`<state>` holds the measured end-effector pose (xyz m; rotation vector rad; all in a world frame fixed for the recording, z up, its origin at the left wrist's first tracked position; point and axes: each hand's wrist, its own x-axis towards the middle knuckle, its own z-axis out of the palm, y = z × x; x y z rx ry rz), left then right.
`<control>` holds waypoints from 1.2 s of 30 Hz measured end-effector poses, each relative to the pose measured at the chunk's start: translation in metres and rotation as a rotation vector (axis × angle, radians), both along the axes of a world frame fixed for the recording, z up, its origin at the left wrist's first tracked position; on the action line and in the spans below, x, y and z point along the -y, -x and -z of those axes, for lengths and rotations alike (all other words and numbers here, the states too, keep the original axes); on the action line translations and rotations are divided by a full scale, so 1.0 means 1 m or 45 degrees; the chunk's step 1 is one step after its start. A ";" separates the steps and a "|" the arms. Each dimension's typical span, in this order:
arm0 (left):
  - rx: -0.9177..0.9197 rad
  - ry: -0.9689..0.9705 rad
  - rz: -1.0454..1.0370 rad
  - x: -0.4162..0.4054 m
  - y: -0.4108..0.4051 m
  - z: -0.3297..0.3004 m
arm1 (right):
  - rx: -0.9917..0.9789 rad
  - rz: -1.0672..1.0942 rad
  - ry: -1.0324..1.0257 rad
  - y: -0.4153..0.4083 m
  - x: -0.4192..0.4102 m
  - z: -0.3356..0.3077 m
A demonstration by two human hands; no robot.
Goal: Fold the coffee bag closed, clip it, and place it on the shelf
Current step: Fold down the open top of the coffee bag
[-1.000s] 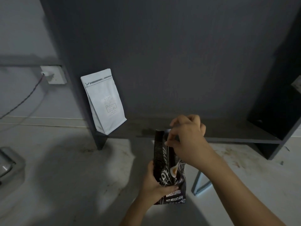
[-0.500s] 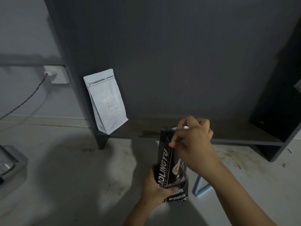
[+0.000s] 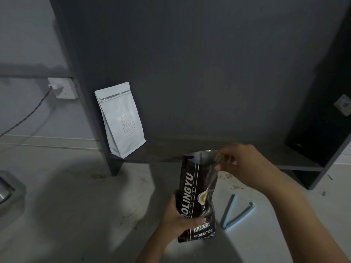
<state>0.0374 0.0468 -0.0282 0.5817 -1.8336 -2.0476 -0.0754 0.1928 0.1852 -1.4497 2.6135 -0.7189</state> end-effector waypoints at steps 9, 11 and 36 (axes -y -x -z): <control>0.118 0.115 -0.061 0.003 0.000 0.005 | -0.180 0.130 -0.146 0.000 0.007 0.007; 0.152 0.134 -0.060 0.006 0.001 0.011 | -0.215 0.157 -0.141 -0.004 0.008 0.006; 0.202 0.139 0.081 0.009 0.003 0.034 | -0.098 -0.116 -0.075 0.038 -0.001 0.021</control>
